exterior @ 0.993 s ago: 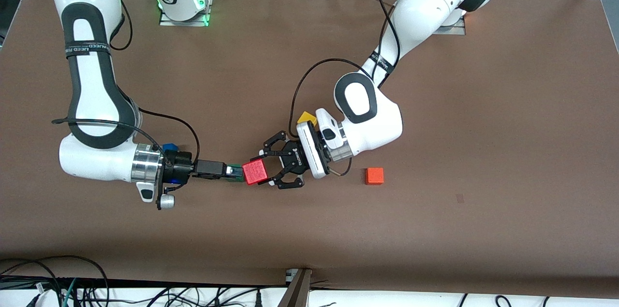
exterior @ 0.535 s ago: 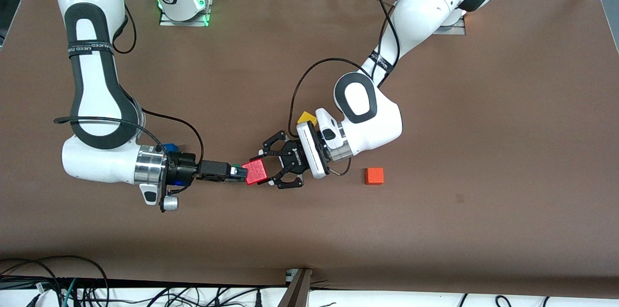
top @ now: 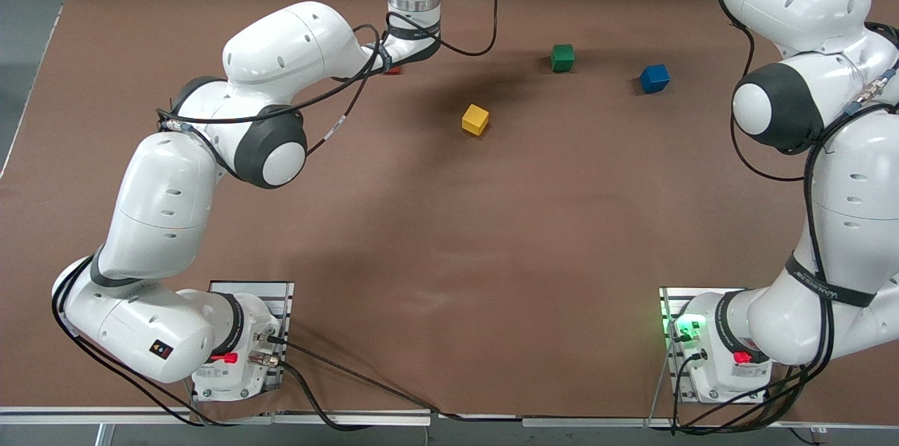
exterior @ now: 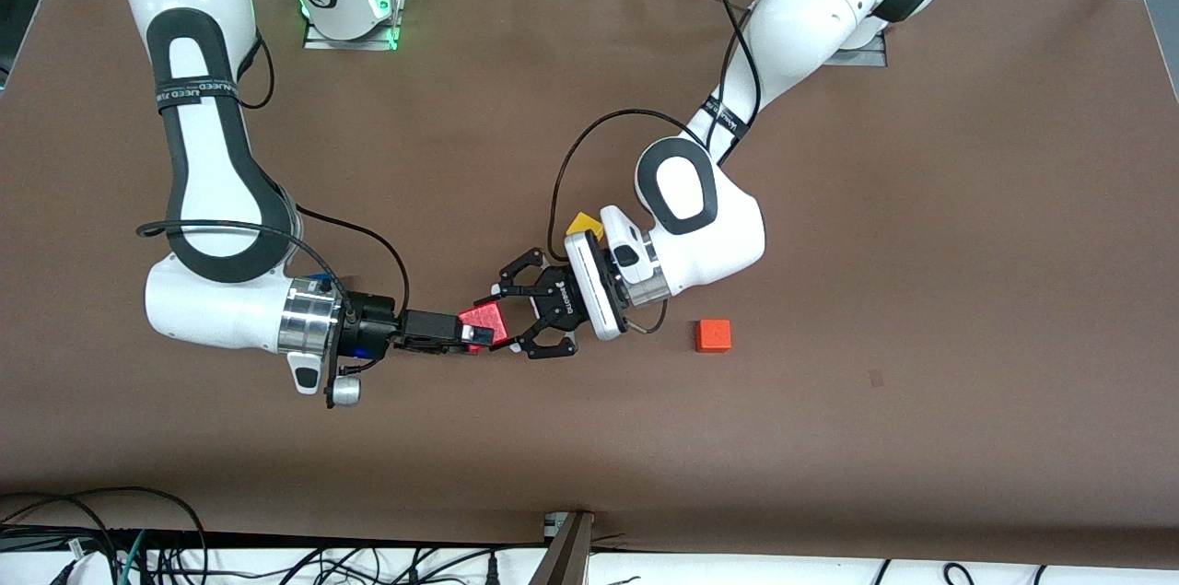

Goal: Pass red block to right arm, stack on blue

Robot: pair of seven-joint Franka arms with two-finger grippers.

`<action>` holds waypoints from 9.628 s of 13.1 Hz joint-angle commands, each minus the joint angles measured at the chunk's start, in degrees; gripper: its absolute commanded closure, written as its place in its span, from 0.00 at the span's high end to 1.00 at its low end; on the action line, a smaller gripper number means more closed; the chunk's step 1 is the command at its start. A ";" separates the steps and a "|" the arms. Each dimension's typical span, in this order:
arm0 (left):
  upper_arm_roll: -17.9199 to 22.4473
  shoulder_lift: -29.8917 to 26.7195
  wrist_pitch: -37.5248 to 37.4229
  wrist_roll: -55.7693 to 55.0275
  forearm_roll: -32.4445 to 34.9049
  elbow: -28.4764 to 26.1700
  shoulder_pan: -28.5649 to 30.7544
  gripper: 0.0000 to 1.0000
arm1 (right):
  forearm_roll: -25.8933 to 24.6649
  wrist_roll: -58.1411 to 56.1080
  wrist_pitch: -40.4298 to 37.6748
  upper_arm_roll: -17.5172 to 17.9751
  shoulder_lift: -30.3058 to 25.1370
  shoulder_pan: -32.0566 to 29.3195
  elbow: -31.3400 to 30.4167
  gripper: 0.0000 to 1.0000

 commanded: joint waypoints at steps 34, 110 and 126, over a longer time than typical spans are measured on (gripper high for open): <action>1.22 -37.80 -0.69 5.83 0.30 -48.15 15.97 1.00 | -58.10 2.40 -7.21 -2.80 -8.19 -2.04 -10.24 0.00; 10.45 -53.27 -61.69 -100.00 94.26 -34.89 30.21 1.00 | -70.77 0.29 20.57 -8.60 -32.63 -1.69 -48.72 1.00; 10.54 -51.87 -64.06 -99.12 92.50 -29.44 30.57 1.00 | -77.63 10.31 -36.55 -0.79 -42.82 -11.10 -18.87 1.00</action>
